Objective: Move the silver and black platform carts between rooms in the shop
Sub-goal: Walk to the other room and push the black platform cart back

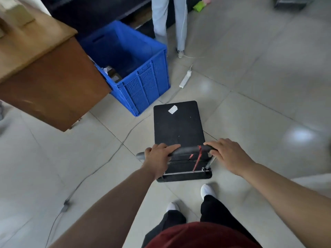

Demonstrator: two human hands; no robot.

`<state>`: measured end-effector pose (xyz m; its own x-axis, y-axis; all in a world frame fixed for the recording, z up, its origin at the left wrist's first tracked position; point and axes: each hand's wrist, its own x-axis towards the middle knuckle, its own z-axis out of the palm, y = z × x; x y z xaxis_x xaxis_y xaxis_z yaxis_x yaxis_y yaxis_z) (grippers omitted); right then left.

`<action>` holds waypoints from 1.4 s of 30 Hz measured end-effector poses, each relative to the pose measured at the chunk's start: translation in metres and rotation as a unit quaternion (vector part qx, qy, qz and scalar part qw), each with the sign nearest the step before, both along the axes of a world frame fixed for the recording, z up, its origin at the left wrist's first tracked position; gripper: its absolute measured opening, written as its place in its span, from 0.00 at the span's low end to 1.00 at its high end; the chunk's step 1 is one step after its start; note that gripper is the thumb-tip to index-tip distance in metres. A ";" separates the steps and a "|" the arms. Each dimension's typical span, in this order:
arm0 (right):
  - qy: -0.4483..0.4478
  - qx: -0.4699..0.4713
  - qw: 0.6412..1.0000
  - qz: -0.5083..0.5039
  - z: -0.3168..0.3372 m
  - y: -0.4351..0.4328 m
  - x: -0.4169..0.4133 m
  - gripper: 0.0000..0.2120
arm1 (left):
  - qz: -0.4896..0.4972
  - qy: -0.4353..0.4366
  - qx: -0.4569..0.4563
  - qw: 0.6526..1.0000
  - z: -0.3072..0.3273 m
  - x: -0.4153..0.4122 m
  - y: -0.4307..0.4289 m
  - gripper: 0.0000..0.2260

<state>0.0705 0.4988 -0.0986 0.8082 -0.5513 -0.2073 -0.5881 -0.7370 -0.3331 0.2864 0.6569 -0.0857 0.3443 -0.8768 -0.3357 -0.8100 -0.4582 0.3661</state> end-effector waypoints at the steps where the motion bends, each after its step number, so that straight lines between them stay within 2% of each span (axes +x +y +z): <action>1: 0.002 0.001 1.000 -0.019 0.001 0.007 -0.004 0.17 | -0.021 -0.002 0.000 1.000 0.000 0.003 -0.003 0.28; 9: 0.028 0.021 0.987 -0.155 0.006 0.044 -0.039 0.17 | -0.165 -0.020 0.002 0.986 -0.002 -0.004 -0.031 0.25; 18: 0.039 -0.020 0.968 -0.245 0.006 0.049 -0.078 0.18 | -0.263 0.002 0.015 0.965 0.000 -0.036 -0.082 0.26; 23: 0.028 -0.048 0.973 -0.226 0.010 0.028 -0.080 0.19 | -0.260 0.002 0.029 0.965 0.005 -0.049 -0.109 0.24; 29: 0.026 -0.065 0.980 -0.185 0.009 0.002 -0.078 0.19 | -0.180 -0.107 -0.015 0.978 0.003 -0.053 -0.109 0.23; 35: -0.001 -0.060 0.978 -0.198 0.001 -0.015 -0.075 0.19 | -0.173 -0.074 0.017 0.982 0.002 -0.049 -0.134 0.21; 42: -0.019 -0.078 0.973 -0.219 0.001 -0.062 -0.075 0.18 | -0.169 -0.045 -0.006 0.985 -0.001 -0.049 -0.182 0.18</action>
<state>-0.0040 0.4373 -0.0973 0.4950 -0.8662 -0.0684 -0.8462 -0.4626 -0.2644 0.2378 0.4744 -0.0866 0.0597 -0.9503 -0.3056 -0.9447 -0.1526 0.2902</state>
